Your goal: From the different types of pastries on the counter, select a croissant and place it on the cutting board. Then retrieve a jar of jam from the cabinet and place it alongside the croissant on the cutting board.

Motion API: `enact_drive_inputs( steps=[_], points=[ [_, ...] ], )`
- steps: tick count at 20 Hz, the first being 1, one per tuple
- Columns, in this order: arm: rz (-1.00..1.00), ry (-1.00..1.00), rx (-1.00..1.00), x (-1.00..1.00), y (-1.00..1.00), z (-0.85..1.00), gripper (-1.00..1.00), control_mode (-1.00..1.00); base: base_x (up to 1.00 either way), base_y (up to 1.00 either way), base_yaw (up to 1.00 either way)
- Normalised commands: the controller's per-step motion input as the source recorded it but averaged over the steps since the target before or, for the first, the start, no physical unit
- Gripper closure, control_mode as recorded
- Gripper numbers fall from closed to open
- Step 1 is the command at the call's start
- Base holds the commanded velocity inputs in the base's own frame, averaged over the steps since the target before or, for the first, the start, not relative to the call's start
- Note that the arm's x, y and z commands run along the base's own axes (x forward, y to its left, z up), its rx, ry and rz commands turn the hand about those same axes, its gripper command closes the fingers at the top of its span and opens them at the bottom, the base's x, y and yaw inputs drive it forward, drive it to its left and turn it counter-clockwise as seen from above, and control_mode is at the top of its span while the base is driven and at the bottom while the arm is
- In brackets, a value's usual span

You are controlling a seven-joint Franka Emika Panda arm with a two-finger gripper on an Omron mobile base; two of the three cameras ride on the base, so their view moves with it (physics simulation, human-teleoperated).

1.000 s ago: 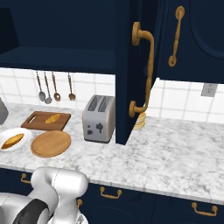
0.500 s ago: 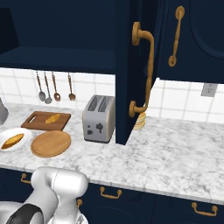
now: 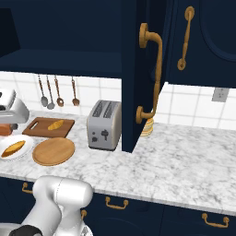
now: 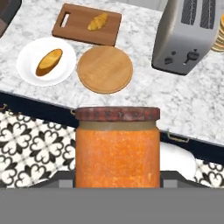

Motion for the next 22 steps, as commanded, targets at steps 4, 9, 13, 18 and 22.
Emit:
enact_drive_inputs(
  steps=[4,9,13,18,22],
  points=[
    [0.18,-0.01,-0.03,0.48,0.04,-0.17,1.0,-1.0,0.0,0.0,0.0],
    [0.18,-0.08,-0.07,0.24,0.04,-0.32,1.0,-1.0,0.0,0.0,0.0],
    [0.13,-0.04,-0.01,0.08,0.0,-0.28,1.0,-1.0,0.0,0.0,0.0],
    [0.01,0.0,0.06,0.15,0.0,-0.06,1.0,-1.0,0.0,0.0,0.0],
    [0.0,-0.01,0.02,0.19,0.0,0.0,1.0,-1.0,0.0,0.0,0.0]
  ],
)
